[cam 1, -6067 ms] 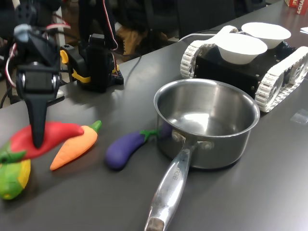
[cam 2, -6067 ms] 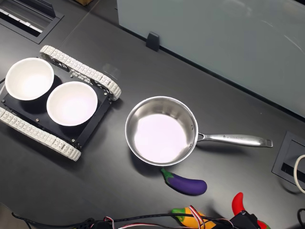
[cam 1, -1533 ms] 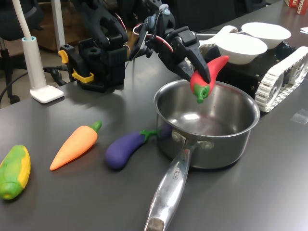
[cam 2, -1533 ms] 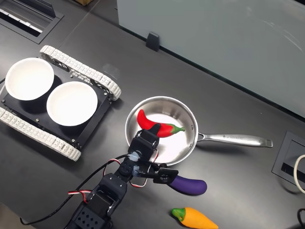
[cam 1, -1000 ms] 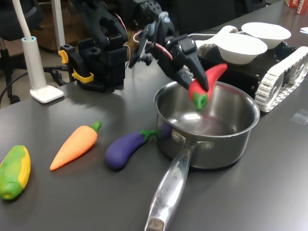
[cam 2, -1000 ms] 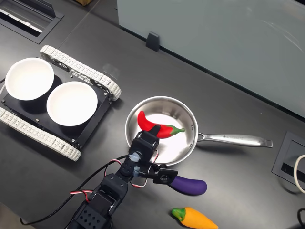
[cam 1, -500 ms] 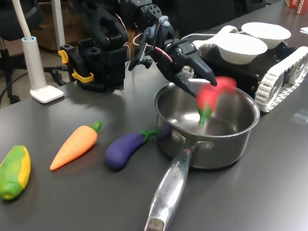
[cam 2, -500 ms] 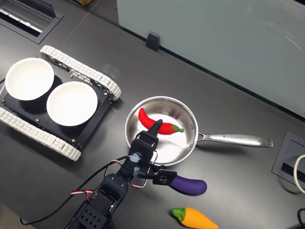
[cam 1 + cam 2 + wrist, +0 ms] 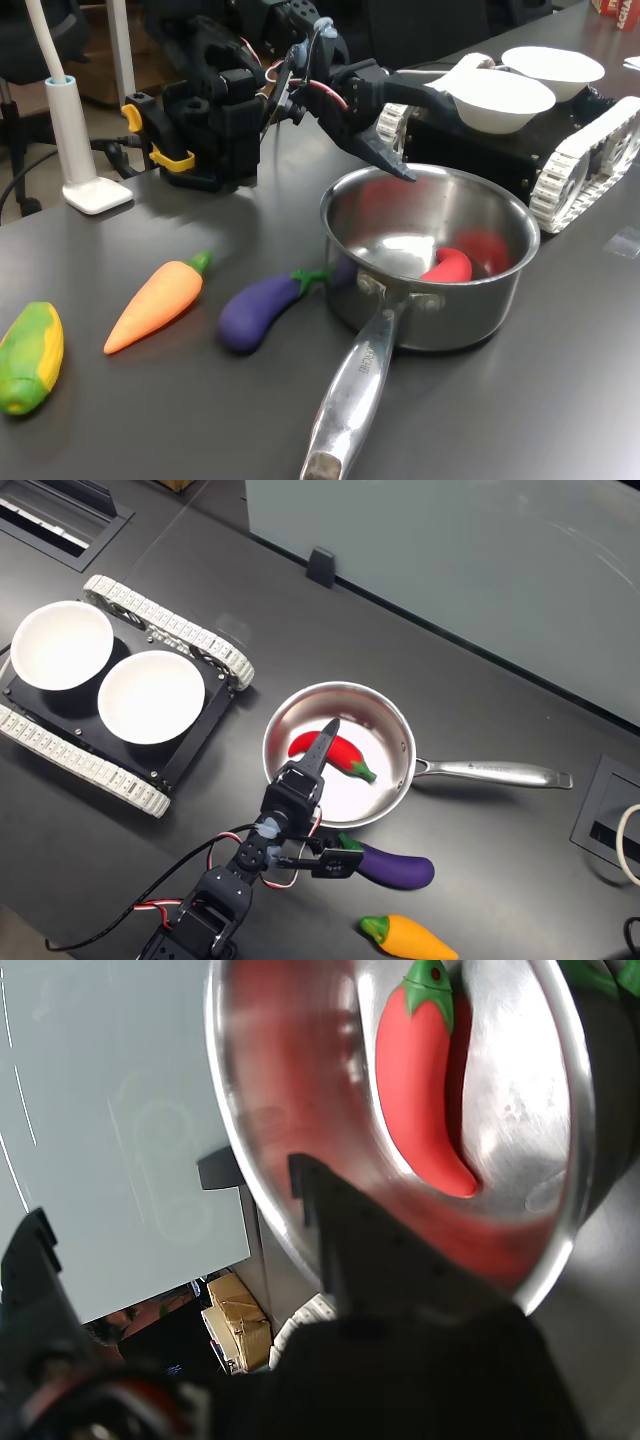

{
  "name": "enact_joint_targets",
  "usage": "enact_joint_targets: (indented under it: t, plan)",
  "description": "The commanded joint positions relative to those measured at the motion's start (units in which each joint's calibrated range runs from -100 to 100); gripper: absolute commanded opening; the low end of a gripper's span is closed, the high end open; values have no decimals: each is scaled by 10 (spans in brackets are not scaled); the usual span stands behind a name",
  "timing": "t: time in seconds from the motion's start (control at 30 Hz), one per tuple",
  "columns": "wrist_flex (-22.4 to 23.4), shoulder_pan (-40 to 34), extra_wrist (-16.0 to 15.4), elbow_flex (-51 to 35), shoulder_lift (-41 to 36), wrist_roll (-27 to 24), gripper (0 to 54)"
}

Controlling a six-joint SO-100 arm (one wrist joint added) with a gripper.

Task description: Pick up the chilli and place them in the pan

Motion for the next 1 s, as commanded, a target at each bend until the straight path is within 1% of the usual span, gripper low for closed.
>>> enact_joint_targets:
  t: [0.0, 0.03, 0.1, 0.13, 0.2, 0.27, 0.4, 0.43, 0.47, 0.53, 0.63, 0.9, 0.97]
  plan:
    - [64, 7, 7, -75, -56, -8, 380]
    - [75, 10, 7, -79, -73, -10, 363]
    - [85, 10, 7, -83, -92, -11, 305]
    - [112, 7, 7, -98, -119, -14, 262]
    - [129, 2, 7, -109, -133, -16, 232]
    - [163, -11, 6, -117, -170, -11, 163]
    - [190, -26, 6, -126, -195, -14, 117]
    - [204, -34, 6, -134, -199, -13, 75]
    - [209, -38, 6, -138, -199, -12, 62]
    - [220, -45, 6, -145, -202, -11, 43]
    - [248, -64, 5, -158, -209, -9, 6]
    - [303, -65, 5, -178, -215, -25, 2]
    - [333, -89, 5, -175, -225, -31, 2]
